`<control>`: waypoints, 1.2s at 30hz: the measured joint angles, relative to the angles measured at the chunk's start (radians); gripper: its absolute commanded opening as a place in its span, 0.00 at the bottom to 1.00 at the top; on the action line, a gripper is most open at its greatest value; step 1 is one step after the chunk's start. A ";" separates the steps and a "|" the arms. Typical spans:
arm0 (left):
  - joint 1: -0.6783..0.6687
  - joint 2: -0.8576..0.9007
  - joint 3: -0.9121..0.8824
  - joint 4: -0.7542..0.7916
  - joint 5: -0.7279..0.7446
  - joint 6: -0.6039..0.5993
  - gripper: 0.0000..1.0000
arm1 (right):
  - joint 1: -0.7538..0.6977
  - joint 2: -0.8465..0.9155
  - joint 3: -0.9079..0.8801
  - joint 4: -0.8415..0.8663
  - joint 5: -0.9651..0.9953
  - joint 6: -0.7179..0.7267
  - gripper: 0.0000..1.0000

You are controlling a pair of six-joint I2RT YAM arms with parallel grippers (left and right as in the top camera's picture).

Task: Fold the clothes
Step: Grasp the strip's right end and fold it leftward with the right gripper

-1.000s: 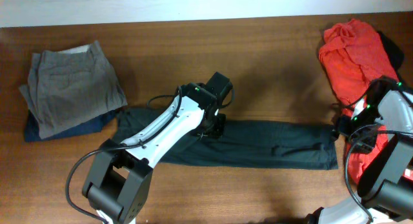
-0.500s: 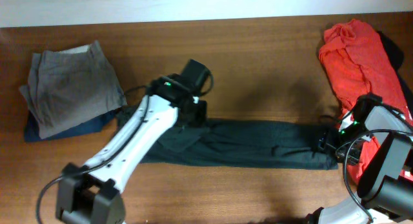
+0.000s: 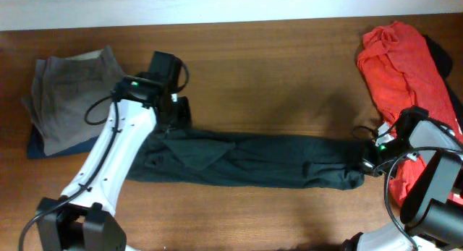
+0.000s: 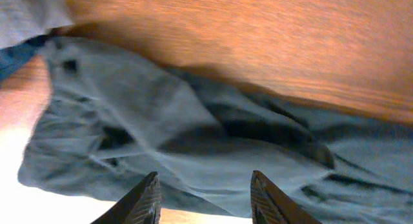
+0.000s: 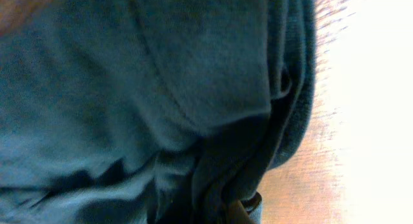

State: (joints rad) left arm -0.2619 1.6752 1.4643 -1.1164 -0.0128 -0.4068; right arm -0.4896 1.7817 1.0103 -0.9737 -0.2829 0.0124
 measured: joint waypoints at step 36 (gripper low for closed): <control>0.056 0.000 0.000 -0.021 -0.003 0.026 0.45 | 0.774 0.154 0.517 -0.341 0.171 0.039 0.04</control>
State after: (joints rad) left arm -0.2062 1.6752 1.4643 -1.1374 -0.0154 -0.3813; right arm 0.2844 1.9362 1.5272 -1.3148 -0.1120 0.0513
